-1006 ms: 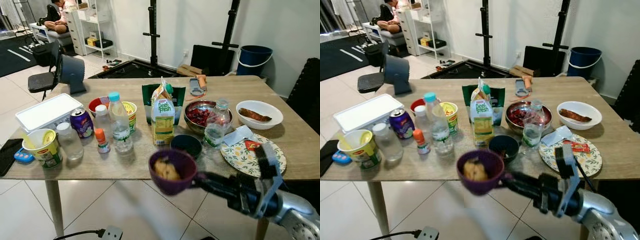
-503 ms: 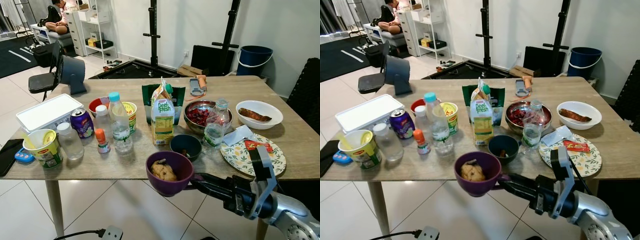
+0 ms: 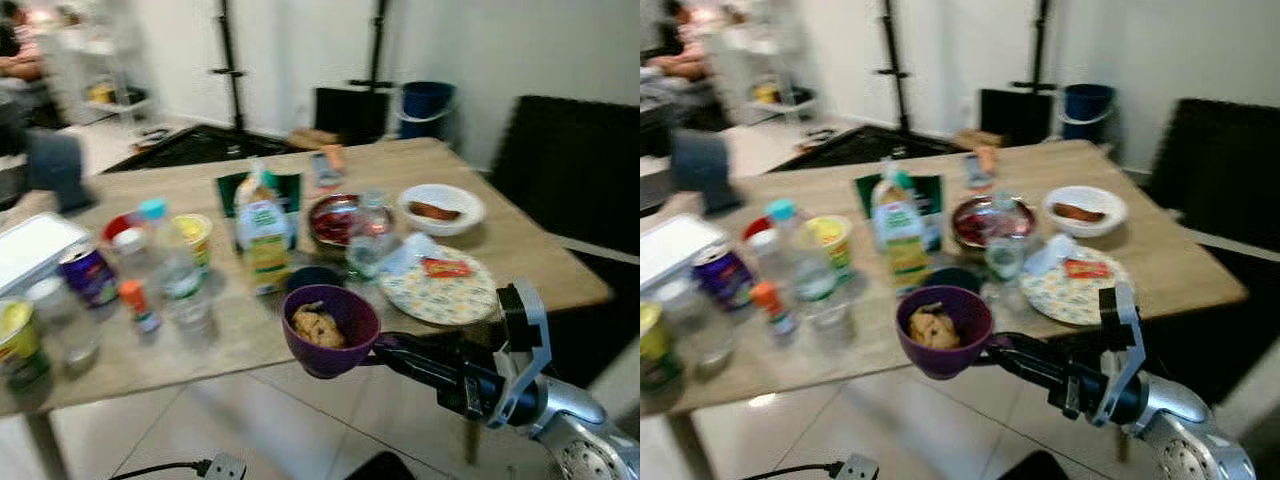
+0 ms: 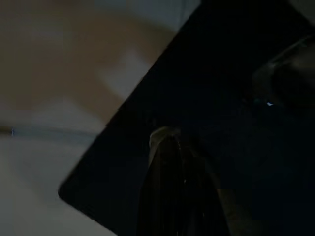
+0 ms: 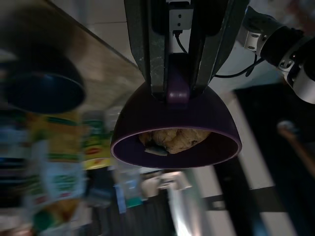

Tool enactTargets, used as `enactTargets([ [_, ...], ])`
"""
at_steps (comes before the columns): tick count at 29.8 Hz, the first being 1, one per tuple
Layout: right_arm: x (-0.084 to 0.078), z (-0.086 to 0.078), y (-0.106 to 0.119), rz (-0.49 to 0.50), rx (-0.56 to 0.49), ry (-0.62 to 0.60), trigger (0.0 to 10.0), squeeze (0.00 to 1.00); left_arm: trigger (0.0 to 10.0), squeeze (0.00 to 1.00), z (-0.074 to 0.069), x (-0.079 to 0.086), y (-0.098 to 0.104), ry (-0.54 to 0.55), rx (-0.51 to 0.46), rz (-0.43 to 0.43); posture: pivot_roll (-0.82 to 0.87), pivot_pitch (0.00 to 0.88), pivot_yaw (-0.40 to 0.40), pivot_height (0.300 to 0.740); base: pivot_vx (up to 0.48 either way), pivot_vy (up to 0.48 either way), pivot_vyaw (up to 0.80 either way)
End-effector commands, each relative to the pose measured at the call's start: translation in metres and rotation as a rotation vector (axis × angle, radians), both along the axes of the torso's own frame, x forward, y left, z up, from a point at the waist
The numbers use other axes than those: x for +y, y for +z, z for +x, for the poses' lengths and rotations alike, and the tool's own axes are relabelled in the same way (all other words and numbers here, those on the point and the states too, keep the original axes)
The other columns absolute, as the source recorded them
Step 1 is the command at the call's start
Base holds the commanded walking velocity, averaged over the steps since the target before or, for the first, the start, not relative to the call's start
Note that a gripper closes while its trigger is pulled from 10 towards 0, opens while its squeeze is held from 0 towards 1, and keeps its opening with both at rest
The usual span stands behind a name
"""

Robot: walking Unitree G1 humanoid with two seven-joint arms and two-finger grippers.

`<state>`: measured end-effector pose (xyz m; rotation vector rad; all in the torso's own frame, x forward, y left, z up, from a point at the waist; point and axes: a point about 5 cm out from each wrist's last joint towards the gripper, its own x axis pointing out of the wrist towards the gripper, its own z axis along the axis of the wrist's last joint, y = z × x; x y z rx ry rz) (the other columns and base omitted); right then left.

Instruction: Restocking fridge

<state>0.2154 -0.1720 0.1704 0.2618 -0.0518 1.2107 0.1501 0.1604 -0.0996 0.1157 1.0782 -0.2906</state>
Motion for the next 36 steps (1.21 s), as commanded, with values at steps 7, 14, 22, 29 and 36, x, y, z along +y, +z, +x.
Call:
enactTargets([
  [7, 0.003, -0.002, 0.006, 0.026, -0.044, 0.019, 10.0, 0.00, 10.0, 0.00, -0.002, 0.002, -0.001, -0.014, 0.009, 0.014, -0.15, 0.000, 0.044, 0.740, 0.000, 0.000, -0.78],
  [14, 0.000, 0.001, 0.003, 0.020, -0.039, -0.023, 10.0, 0.00, 10.0, 0.00, -0.001, 0.002, 0.000, -0.016, 0.008, 0.016, -0.15, 0.000, 0.048, 0.740, 0.000, 0.000, -0.78],
  [22, -0.017, 0.010, -0.001, -0.016, -0.040, -0.147, 10.0, 0.00, 10.0, 0.00, 0.000, 0.002, 0.000, -0.020, 0.007, 0.016, -0.15, 0.000, 0.050, 0.740, 0.000, 0.000, -0.78],
  [29, -0.042, 0.017, -0.006, -0.048, -0.036, -0.285, 10.0, 0.00, 10.0, 0.00, 0.000, 0.001, 0.000, -0.023, 0.005, 0.013, -0.15, 0.000, 0.049, 0.740, 0.000, 0.000, -0.78],
  [36, -0.072, 0.026, -0.010, -0.091, -0.044, -0.482, 10.0, 0.00, 10.0, 0.00, 0.000, 0.001, 0.000, -0.026, 0.007, 0.013, -0.15, 0.000, 0.050, 0.740, 0.000, 0.000, -0.78],
])
